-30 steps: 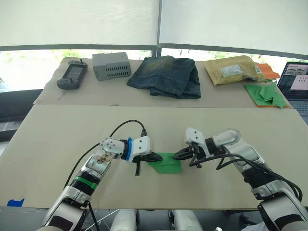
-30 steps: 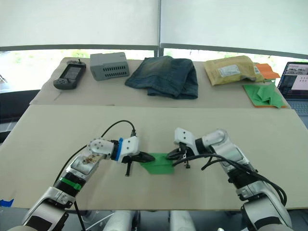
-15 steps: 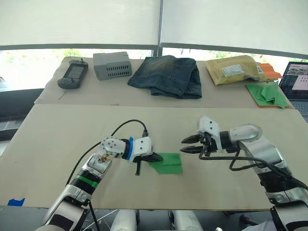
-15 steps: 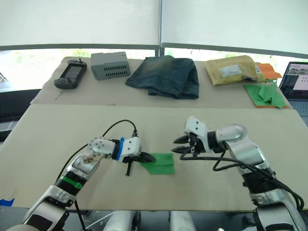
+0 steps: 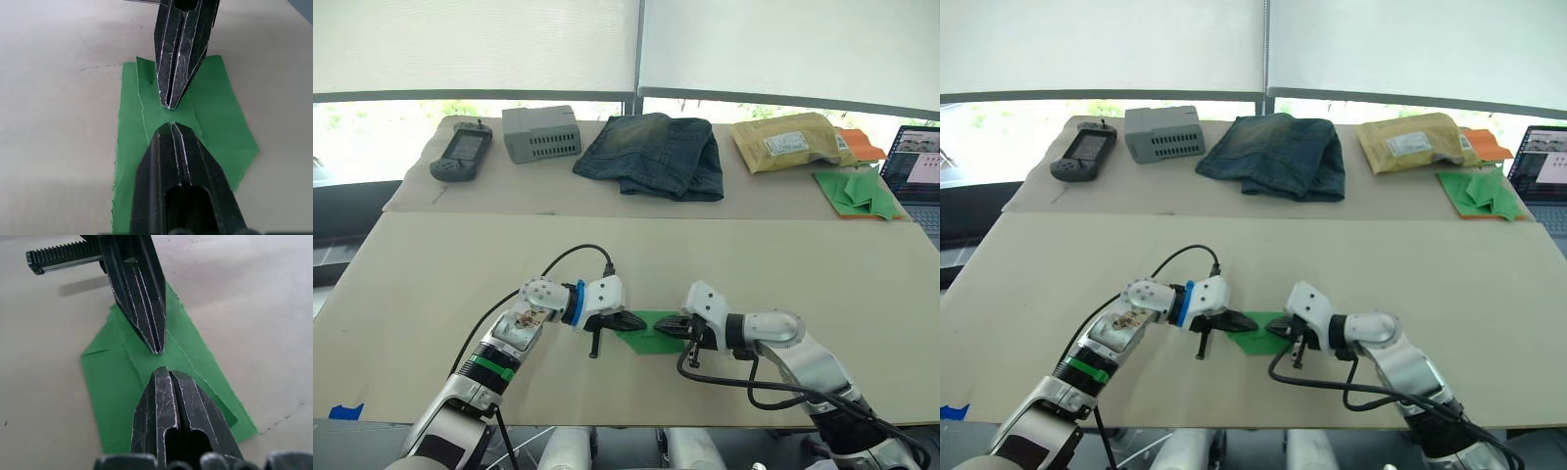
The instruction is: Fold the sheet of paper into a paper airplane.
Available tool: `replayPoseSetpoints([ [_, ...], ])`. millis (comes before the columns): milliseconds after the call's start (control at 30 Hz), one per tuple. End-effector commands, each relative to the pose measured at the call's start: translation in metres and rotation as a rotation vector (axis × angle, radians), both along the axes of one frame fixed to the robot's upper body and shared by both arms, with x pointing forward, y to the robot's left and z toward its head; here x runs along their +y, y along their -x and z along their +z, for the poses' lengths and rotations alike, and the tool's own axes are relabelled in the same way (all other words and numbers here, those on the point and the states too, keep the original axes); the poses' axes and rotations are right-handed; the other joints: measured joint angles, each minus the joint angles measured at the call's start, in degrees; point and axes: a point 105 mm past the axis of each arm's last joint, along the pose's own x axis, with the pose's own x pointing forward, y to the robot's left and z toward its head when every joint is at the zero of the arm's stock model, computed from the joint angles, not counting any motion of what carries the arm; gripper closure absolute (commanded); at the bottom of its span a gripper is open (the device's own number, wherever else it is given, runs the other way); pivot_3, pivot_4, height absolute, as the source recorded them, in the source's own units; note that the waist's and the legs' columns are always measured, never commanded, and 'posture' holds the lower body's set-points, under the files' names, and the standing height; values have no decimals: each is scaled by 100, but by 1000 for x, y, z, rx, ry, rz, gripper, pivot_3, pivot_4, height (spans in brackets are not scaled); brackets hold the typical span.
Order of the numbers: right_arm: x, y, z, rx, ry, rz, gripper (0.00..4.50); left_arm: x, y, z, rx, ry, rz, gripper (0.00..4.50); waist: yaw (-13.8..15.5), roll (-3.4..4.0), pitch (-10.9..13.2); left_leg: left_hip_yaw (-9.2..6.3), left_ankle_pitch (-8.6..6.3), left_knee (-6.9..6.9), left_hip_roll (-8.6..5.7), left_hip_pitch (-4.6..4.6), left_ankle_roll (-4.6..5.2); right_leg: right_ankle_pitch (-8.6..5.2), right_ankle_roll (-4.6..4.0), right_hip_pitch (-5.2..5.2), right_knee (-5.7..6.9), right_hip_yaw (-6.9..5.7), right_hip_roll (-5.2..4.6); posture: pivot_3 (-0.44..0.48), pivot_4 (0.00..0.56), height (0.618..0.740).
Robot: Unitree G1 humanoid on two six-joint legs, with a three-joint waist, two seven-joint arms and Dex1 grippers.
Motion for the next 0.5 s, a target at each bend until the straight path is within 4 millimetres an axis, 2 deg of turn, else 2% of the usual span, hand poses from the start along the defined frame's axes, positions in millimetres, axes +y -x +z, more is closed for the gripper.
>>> replayPoseSetpoints([
  [33,-5,0,-7,10,29,-40,4459,5,5,-11,30,-51,-8,4500,1,0,0,0,0,0,0,0,0,0,0,0,0,0,1,0,150,728],
  [167,-31,-1,-11,23,57,-106,4459,7,6,-12,29,-60,-8,4500,9,2,-1,-1,0,0,1,1,0,-1,0,4,-1,0,0,0,150,728],
  [333,-56,-11,0,-4,60,-198,4459,6,6,-13,29,-56,-8,4500,21,1,-3,0,0,2,-1,3,1,0,3,10,-5,0,-6,0,150,728],
  [433,-59,-11,6,-19,41,-207,4459,4,6,-11,27,-45,-12,4500,23,2,-3,-1,0,1,-1,2,1,-1,2,8,-5,0,-4,0,150,728],
  [500,-54,-10,18,-49,-12,-187,4459,3,7,-10,31,-37,-13,4500,21,2,-3,-1,0,0,-1,1,1,-1,2,7,-5,0,-2,0,150,728],
])
